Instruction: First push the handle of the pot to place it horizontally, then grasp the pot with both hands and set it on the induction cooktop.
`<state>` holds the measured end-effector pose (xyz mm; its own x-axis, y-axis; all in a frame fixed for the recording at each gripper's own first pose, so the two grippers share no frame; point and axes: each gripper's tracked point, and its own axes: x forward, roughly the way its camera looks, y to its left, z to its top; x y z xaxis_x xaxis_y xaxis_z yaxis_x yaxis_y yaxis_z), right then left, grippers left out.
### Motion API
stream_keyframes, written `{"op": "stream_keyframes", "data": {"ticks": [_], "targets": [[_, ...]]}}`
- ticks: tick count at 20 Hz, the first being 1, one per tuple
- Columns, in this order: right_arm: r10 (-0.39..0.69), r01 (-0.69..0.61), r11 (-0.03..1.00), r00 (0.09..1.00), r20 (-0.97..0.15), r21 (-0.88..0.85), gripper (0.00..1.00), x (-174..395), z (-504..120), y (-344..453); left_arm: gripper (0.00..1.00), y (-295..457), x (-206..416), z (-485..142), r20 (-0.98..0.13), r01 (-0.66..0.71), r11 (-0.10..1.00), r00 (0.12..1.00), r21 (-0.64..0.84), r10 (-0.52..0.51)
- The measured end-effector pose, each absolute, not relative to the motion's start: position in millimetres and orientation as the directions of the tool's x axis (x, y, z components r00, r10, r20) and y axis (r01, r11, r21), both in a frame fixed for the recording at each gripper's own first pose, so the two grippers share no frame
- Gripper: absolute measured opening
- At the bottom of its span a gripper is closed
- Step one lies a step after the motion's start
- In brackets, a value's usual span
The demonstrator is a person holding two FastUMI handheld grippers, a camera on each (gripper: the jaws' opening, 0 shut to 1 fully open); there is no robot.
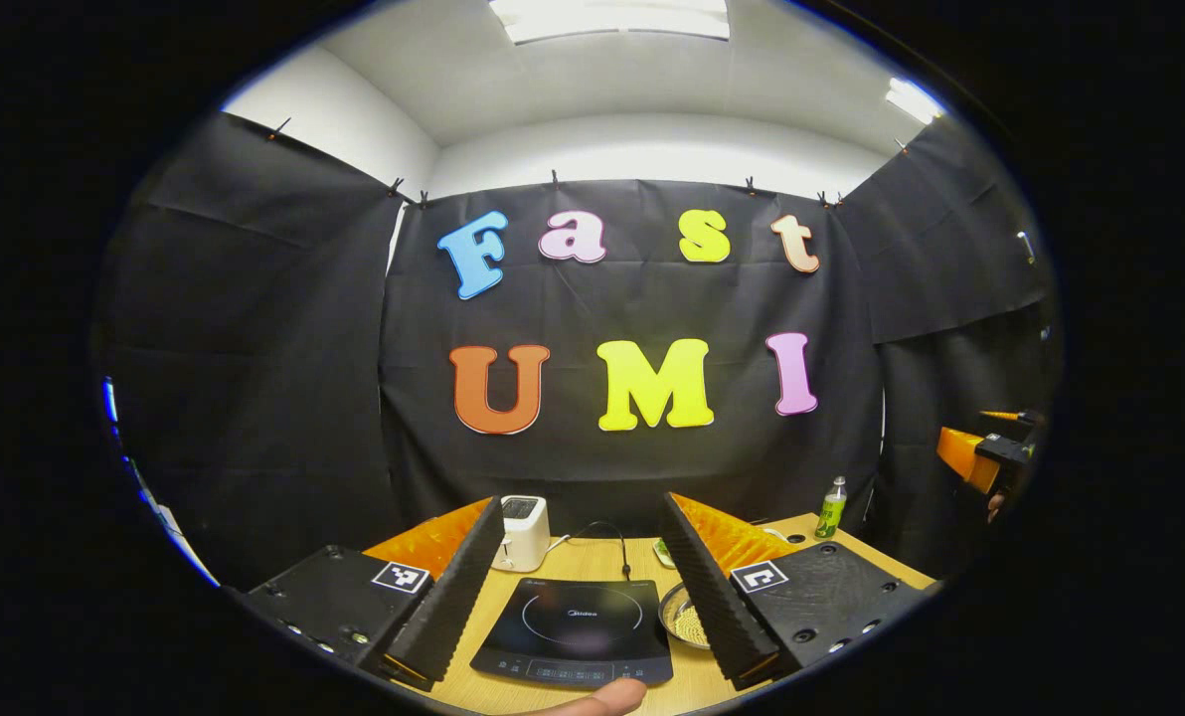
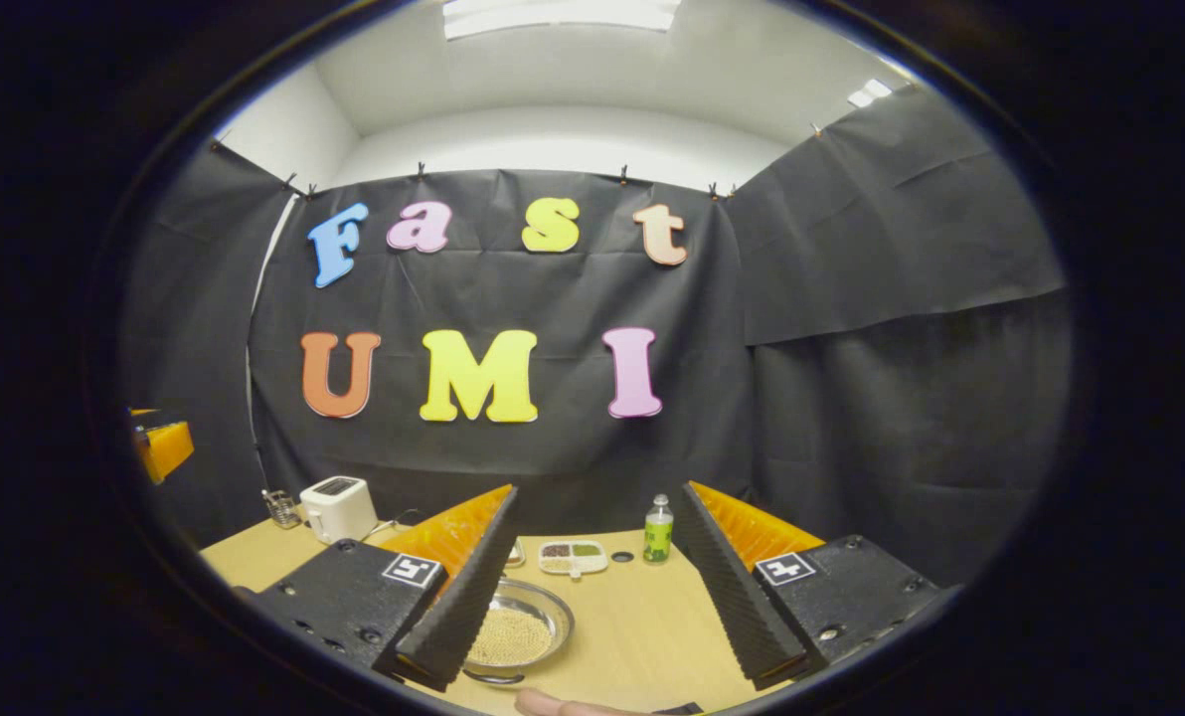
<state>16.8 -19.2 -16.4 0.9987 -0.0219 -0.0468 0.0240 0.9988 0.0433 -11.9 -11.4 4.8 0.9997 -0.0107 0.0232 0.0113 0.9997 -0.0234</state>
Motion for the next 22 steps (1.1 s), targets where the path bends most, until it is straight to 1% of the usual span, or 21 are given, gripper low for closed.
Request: {"op": "stream_keyframes", "data": {"ticks": [1,2,3,4,5,6,7,8,9,10,11,12,13,14,16,18,19,20,21,22], "targets": [[-0.011,0.014,0.999,0.998,-0.059,0.049,0.96,20.2,-19.7,-15.8,0.94,-11.1,-13.5,4.7,0.025,0.011,1.000,1.000,-0.023,-0.010],[-0.003,0.007,0.999,0.997,-0.073,0.053,1.00,24.3,-23.9,-14.4,0.94,-11.0,-14.5,3.7,0.026,0.010,1.000,1.000,-0.022,-0.009],[0.000,0.005,0.998,0.996,-0.090,0.059,1.00,27.9,-29.2,-13.2,0.94,-10.2,-15.1,2.6,0.025,0.008,1.000,1.000,-0.023,-0.008],[0.004,0.003,0.998,0.994,-0.109,0.064,0.96,31.8,-35.8,-11.1,0.94,-10.2,-16.0,1.3,0.024,0.009,1.000,1.000,-0.024,-0.008],[0.011,-0.002,0.997,0.992,-0.127,0.071,0.98,35.5,-40.5,-8.0,0.94,-12.3,-16.9,-1.6,0.021,0.014,1.000,1.000,-0.026,-0.013],[0.022,-0.011,0.997,0.989,-0.143,0.081,0.92,38.7,-45.8,-4.0,0.94,-13.7,-18.2,-3.2,0.018,0.017,0.999,1.000,-0.030,-0.017],[0.036,-0.021,0.996,0.986,-0.163,0.092,0.89,42.0,-50.3,0.9,0.94,-13.2,-19.9,-3.7,0.018,0.016,0.999,1.000,-0.032,-0.015],[0.047,-0.030,0.995,0.983,-0.179,0.096,0.82,44.7,-55.7,5.7,0.94,-12.7,-21.2,-2.9,0.021,0.016,0.999,1.000,-0.035,-0.015],[0.045,-0.028,0.996,0.980,-0.195,0.087,0.79,47.7,-60.8,7.9,0.94,-14.0,-21.4,-4.8,0.021,0.020,0.999,1.000,-0.036,-0.020],[0.056,-0.040,0.996,0.977,-0.206,0.079,0.67,49.8,-65.9,12.3,0.94,-14.6,-21.9,-6.0,0.020,0.024,0.999,1.000,-0.037,-0.023],[0.071,-0.058,0.996,0.973,-0.218,0.068,0.63,52.8,-70.8,19.5,0.94,-15.3,-23.9,-6.8,0.021,0.028,0.999,0.999,-0.036,-0.028],[0.089,-0.079,0.996,0.968,-0.234,0.050,0.46,53.8,-77.3,27.1,0.94,-15.5,-24.3,-7.4,0.024,0.029,0.999,0.999,-0.032,-0.028],[0.118,-0.112,0.993,0.965,-0.235,0.038,0.43,56.1,-80.7,37.5,0.94,-14.7,-25.0,-8.3,0.026,0.028,0.999,0.999,-0.029,-0.028],[0.126,-0.124,0.992,0.960,-0.249,0.021,0.43,58.0,-87.2,44.5,0.94,-13.4,-25.7,-8.7,0.030,0.024,0.999,0.999,-0.030,-0.023],[0.155,-0.162,0.987,0.944,-0.290,0.001,0.18,60.1,-107.1,60.9,0.94,-10.5,-28.5,-8.9,0.039,0.017,0.999,0.999,-0.043,-0.016],[0.181,-0.195,0.981,0.917,-0.356,-0.006,0.05,61.7,-133.0,77.0,0.94,-7.2,-29.6,-12.4,0.038,0.011,0.999,0.999,-0.053,-0.009],[0.193,-0.214,0.977,0.902,-0.386,-0.012,0.01,62.7,-146.3,86.4,0.94,-3.9,-30.1,-13.8,0.035,0.006,0.999,0.999,-0.054,-0.004],[0.177,-0.203,0.979,0.890,-0.421,-0.016,0.01,65.2,-161.6,88.8,0.94,-0.8,-30.1,-13.8,0.037,-0.001,0.999,0.999,-0.052,0.003],[0.175,-0.204,0.979,0.871,-0.458,-0.013,0.04,66.0,-177.2,93.8,0.94,2.2,-30.3,-15.0,0.036,-0.007,0.999,0.999,-0.051,0.009],[0.181,-0.215,0.977,0.847,-0.500,-0.011,0.01,66.5,-194.8,102.8,0.94,4.9,-31.4,-16.3,0.034,-0.009,0.999,0.999,-0.052,0.011]]}}
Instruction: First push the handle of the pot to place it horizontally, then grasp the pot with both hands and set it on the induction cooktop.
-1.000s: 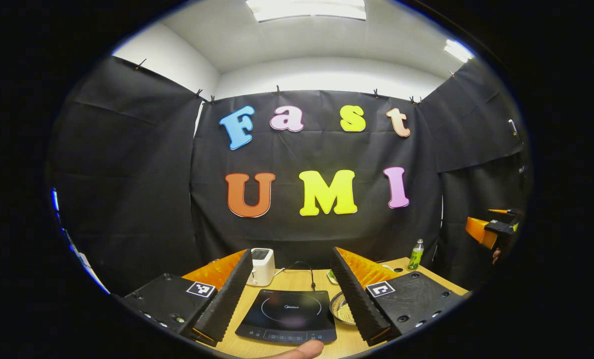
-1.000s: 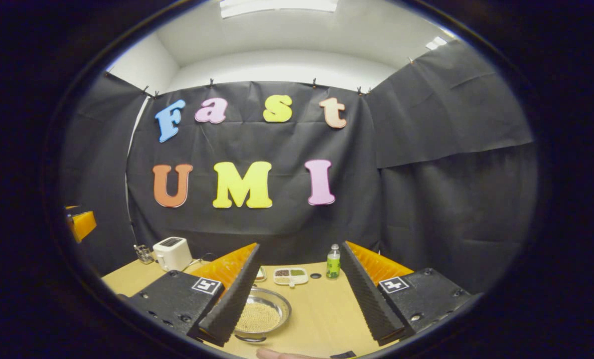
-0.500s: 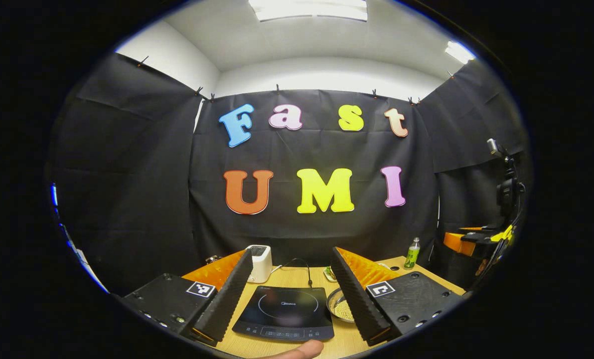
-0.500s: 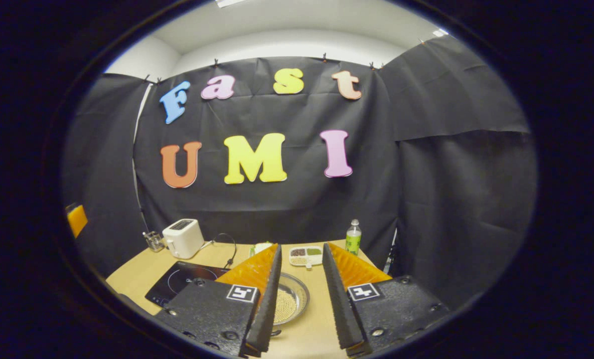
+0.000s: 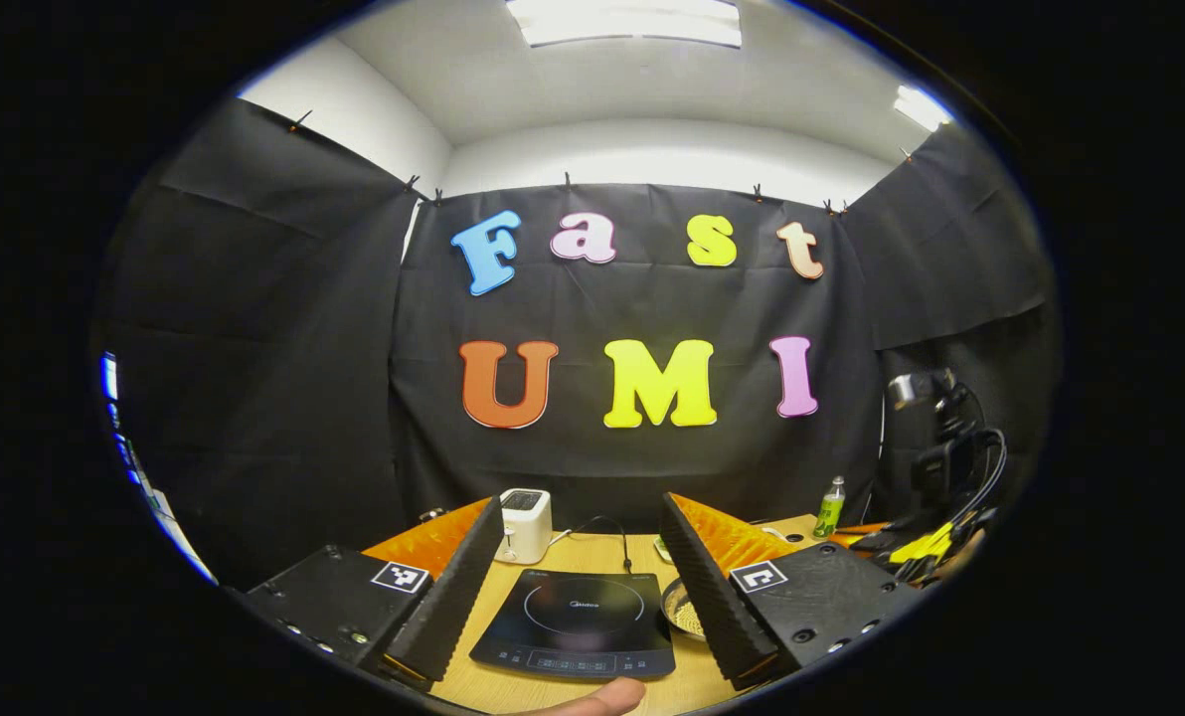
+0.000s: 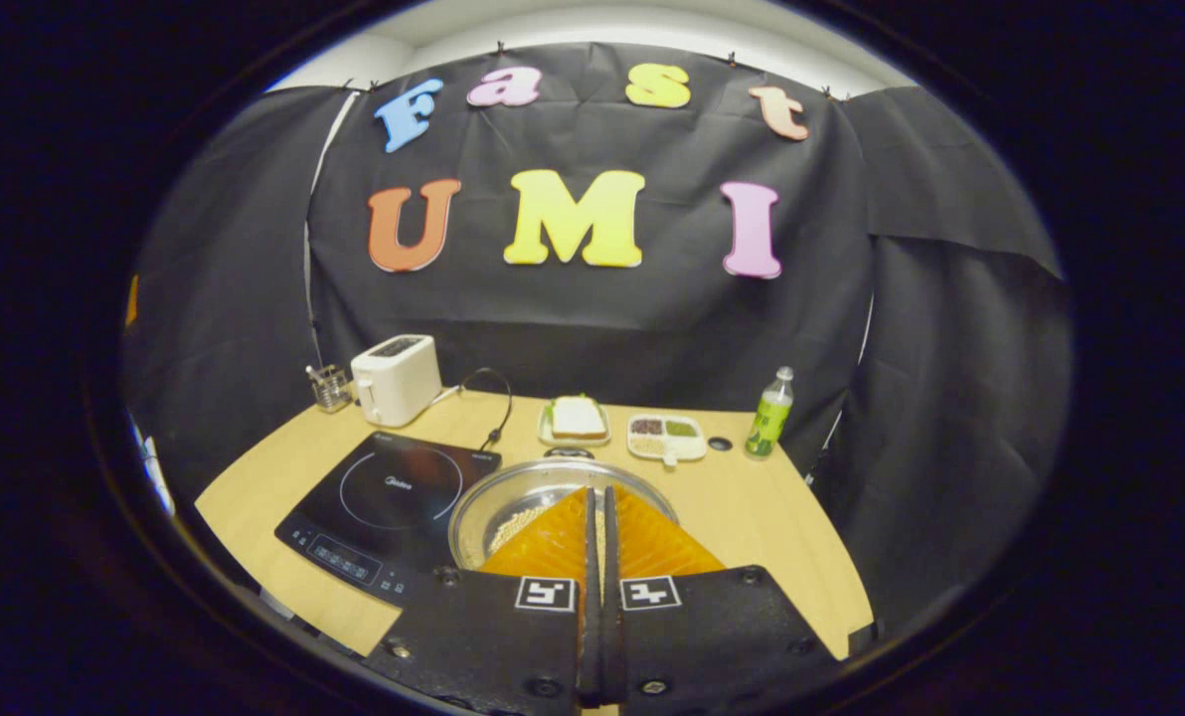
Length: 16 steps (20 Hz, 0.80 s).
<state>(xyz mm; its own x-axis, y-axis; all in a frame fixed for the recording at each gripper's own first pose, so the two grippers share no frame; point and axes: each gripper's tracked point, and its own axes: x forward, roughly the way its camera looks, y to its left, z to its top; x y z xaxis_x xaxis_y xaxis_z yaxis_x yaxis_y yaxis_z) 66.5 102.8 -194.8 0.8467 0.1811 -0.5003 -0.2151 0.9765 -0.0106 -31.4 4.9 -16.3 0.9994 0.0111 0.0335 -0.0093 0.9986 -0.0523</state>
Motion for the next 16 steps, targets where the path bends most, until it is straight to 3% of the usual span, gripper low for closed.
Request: {"op": "stream_keyframes", "data": {"ticks": [7,16], "targets": [[0.275,-0.309,0.947,0.625,-0.731,0.093,0.04,39.1,-288.3,159.0,0.95,24.5,-31.0,-33.3,0.025,-0.048,0.997,0.998,-0.061,0.049],[0.317,-0.302,0.932,0.416,-0.852,0.200,0.01,13.1,-350.0,177.3,0.95,23.4,-33.6,-39.8,0.027,-0.031,0.998,0.999,-0.047,0.033]]}}
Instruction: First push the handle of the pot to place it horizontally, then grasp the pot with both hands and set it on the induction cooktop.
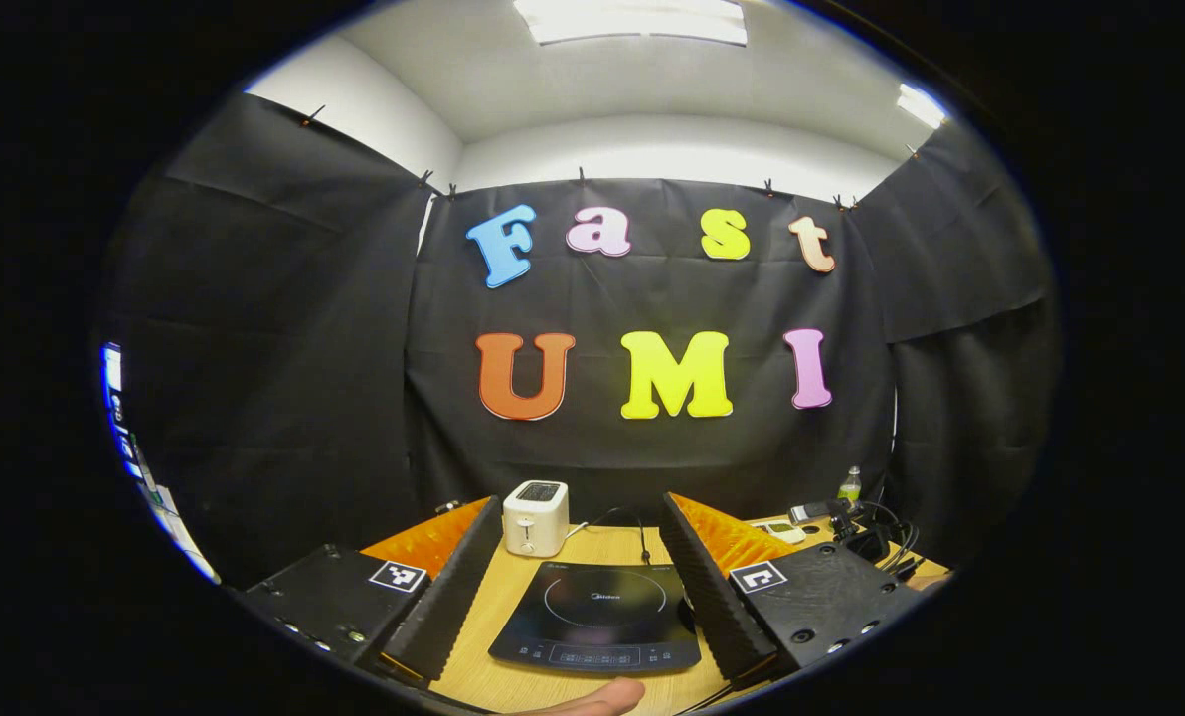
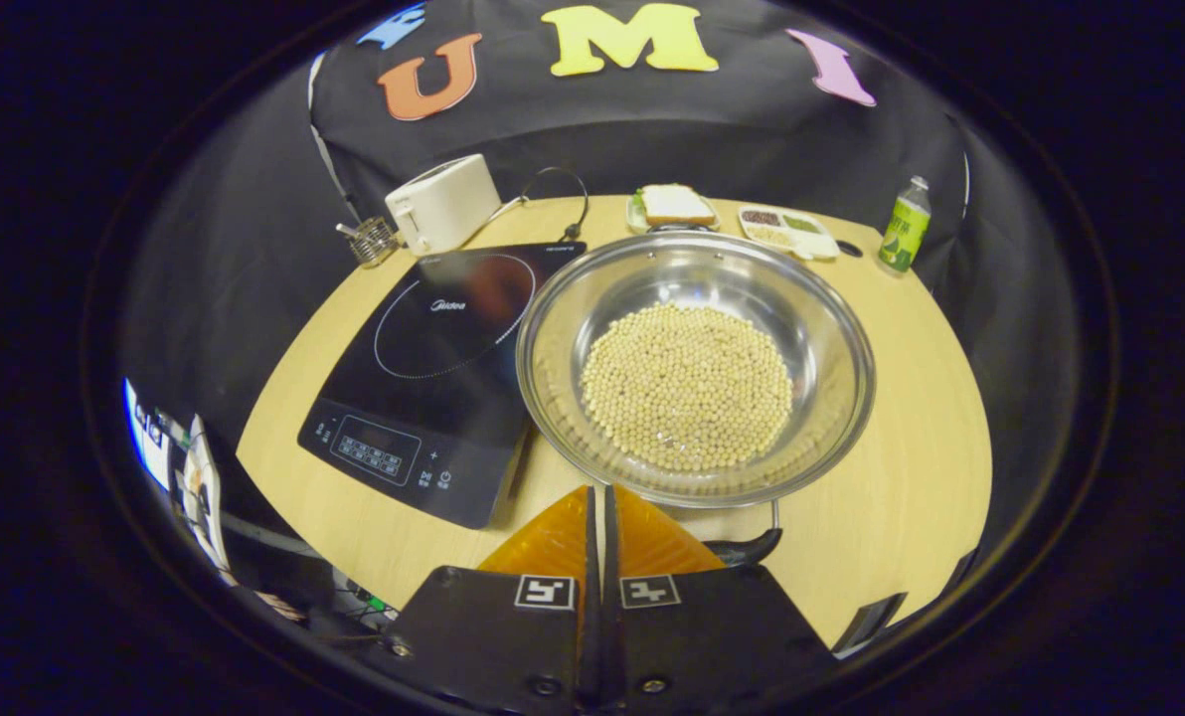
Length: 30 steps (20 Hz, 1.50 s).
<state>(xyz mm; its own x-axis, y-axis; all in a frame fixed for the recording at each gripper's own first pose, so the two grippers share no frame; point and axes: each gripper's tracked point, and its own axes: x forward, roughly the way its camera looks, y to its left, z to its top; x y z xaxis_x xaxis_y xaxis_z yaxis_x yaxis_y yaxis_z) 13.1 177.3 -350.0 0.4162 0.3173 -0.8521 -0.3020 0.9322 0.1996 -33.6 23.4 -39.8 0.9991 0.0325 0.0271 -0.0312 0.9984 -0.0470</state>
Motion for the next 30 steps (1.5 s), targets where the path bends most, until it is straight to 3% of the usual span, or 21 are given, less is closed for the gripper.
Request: {"op": "stream_keyframes", "data": {"ticks": [30], "targets": [[0.274,-0.265,0.948,0.407,-0.871,0.174,0.04,10.3,-369.1,93.9,0.95,13.5,-34.3,-45.4,0.022,-0.008,0.999,1.000,-0.033,0.009]]}}
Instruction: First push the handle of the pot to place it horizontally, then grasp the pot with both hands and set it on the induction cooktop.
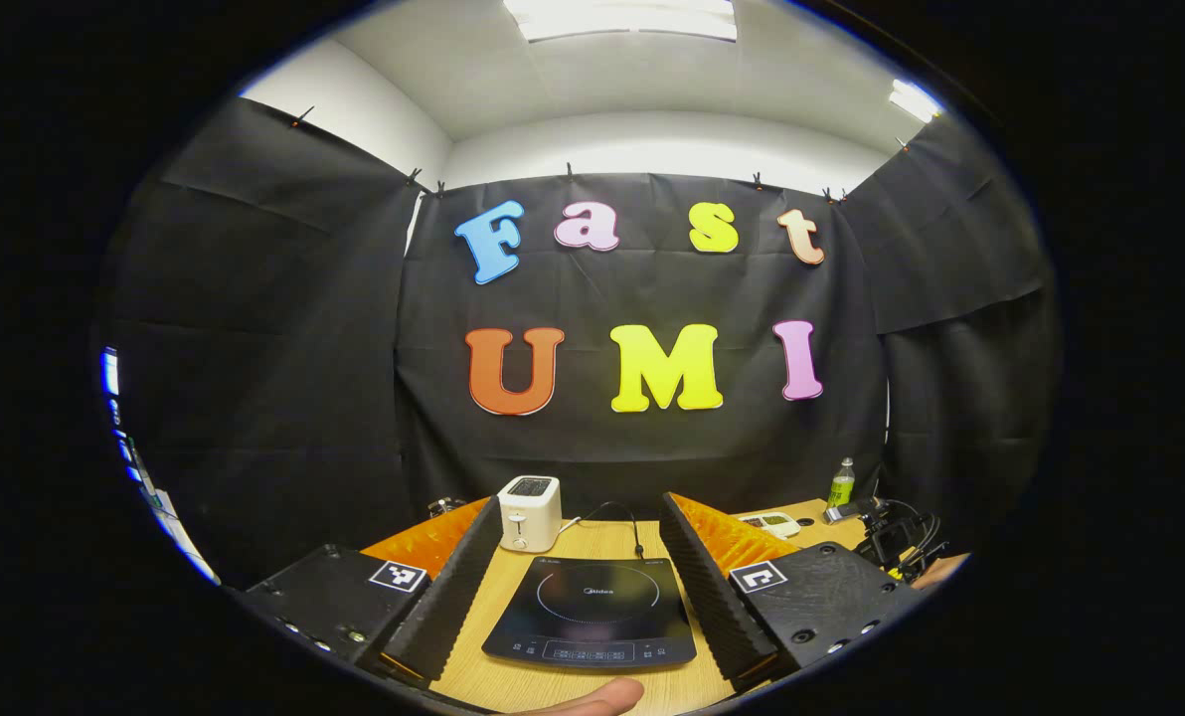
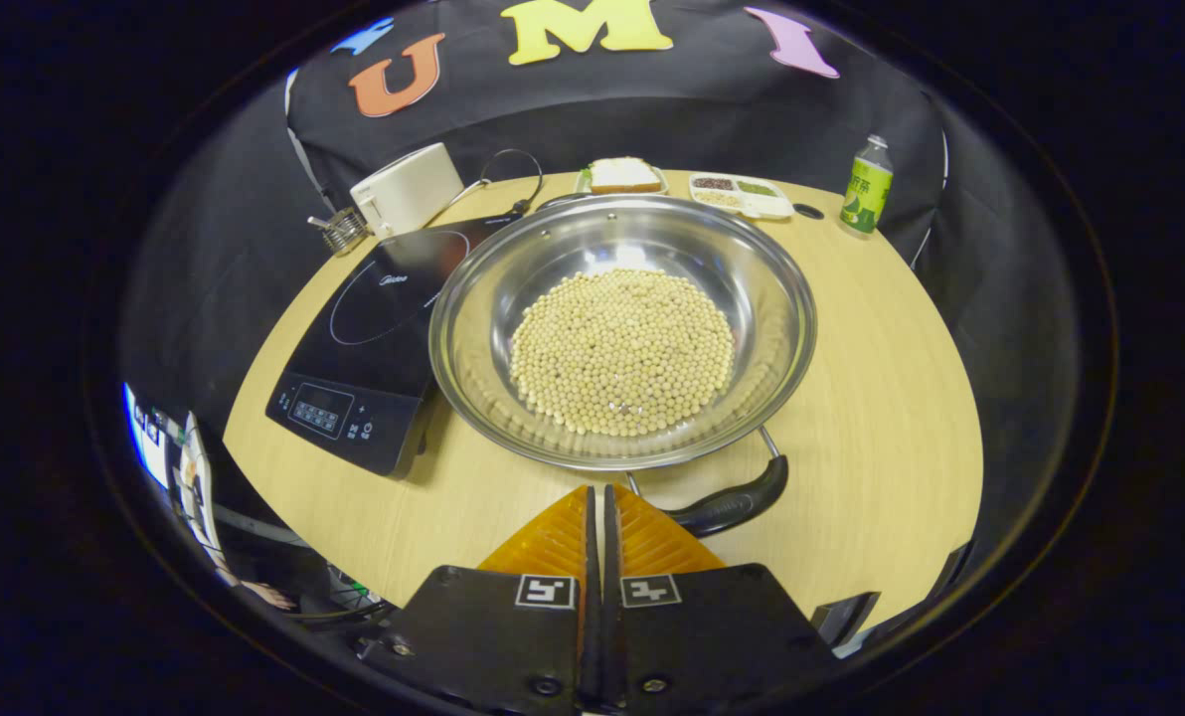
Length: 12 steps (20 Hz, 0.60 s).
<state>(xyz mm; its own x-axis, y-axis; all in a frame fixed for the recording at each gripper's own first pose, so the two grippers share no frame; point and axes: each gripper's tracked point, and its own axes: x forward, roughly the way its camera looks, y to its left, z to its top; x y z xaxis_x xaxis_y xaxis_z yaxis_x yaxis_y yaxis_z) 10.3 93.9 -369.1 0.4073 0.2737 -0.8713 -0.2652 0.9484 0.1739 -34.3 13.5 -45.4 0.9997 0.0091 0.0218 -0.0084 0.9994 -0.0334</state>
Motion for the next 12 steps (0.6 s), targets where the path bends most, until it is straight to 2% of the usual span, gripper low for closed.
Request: {"op": "stream_keyframes", "data": {"ticks": [5,7,12], "targets": [[0.249,-0.272,0.952,0.412,-0.877,0.142,0.04,18.2,-369.1,69.9,0.95,14.9,-32.6,-46.6,0.020,-0.017,0.999,1.000,-0.039,0.018],[0.241,-0.293,0.948,0.413,-0.878,0.123,0.00,21.6,-369.4,61.9,0.95,13.6,-30.7,-47.5,0.020,-0.015,0.999,1.000,-0.041,0.016],[0.247,-0.337,0.935,0.409,-0.878,0.106,0.01,30.2,-372.1,48.2,0.95,-0.1,-29.1,-48.5,0.030,0.016,0.999,0.999,-0.042,-0.014]]}}
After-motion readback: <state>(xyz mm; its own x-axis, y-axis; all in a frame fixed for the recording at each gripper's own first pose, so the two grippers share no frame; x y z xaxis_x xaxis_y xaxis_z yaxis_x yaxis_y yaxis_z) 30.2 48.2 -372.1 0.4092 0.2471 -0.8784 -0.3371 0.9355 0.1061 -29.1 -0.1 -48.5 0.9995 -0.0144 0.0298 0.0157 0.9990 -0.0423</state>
